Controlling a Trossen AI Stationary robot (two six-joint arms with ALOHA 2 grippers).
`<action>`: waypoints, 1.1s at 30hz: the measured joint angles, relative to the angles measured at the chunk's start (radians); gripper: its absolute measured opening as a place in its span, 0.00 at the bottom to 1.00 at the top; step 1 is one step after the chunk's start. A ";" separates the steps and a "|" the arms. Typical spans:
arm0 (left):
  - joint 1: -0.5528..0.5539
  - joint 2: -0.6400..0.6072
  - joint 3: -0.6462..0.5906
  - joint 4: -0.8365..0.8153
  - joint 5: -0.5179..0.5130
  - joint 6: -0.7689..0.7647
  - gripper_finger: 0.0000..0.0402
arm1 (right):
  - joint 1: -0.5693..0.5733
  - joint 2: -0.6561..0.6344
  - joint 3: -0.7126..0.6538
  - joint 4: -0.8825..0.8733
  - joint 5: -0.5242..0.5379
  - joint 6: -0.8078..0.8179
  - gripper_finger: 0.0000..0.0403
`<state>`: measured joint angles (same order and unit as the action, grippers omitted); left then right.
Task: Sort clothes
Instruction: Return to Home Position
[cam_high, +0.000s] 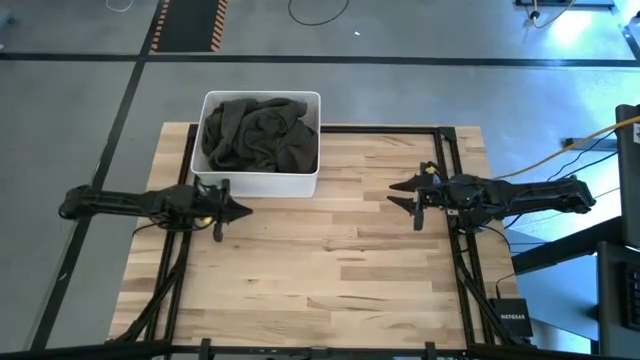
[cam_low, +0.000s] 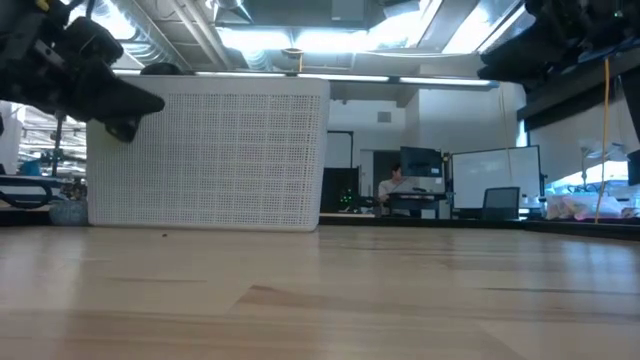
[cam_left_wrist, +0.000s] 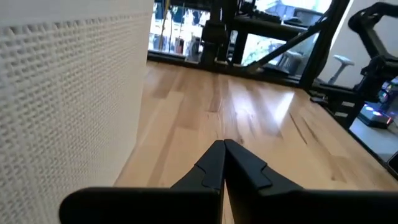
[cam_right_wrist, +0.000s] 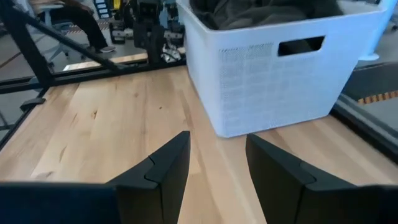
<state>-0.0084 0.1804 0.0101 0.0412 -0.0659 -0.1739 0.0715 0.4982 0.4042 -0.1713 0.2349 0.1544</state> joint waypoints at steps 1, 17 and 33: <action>0.000 -0.017 0.000 -0.017 0.001 0.002 0.01 | 0.000 -0.002 -0.007 0.002 -0.009 0.003 0.43; 0.001 -0.155 0.001 -0.028 0.021 0.033 0.01 | 0.000 -0.223 -0.286 0.179 -0.088 0.019 0.43; 0.002 -0.152 0.001 -0.031 0.029 0.140 0.01 | 0.000 -0.385 -0.383 0.178 -0.051 -0.030 0.11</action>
<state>-0.0067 0.0280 0.0109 0.0105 -0.0372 -0.0339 0.0715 0.1135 0.0216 0.0063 0.1841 0.1242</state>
